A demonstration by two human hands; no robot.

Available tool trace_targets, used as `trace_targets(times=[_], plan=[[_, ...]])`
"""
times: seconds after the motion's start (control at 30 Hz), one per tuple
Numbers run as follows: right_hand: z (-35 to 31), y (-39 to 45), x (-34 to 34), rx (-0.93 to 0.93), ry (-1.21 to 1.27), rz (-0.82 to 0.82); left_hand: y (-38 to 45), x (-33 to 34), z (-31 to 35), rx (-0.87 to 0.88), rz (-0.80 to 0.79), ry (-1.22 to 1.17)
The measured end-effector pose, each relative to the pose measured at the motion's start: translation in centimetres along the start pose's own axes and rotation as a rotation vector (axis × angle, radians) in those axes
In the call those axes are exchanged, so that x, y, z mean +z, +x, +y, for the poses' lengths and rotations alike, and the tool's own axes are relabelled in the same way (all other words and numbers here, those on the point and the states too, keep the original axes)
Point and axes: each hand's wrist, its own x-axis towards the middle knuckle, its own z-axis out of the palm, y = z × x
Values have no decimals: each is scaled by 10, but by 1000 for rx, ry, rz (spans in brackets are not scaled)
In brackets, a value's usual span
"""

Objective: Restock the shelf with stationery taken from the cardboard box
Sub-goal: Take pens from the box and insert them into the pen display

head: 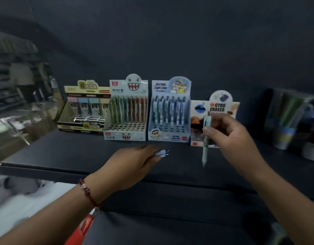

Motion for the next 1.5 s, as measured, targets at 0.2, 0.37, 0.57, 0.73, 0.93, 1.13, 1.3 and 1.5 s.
trace_targets(times=[0.2,0.37,0.57,0.73,0.93,1.13,1.3,1.5], plan=[[16,80,20,-72,-39,-7,33,17,-34,-60,14,-7],[27,130,47,-136,-79,5,54,25,-57,-48,16,-3],[45,173,70,-219,-340,-15,85,23,-91,45,-31,40],[57,187,77,-181,-561,-153,98,28,-115,120,-42,39],[55,196,84,-253,-795,-259,98,29,-124,159,-19,9],[53,215,85,-242,-1092,-305,94,21,-125,187,40,10],[47,219,97,-172,-1159,-301,91,17,-124,169,31,15],[47,202,113,-279,-1045,-175,90,18,-119,141,41,24]])
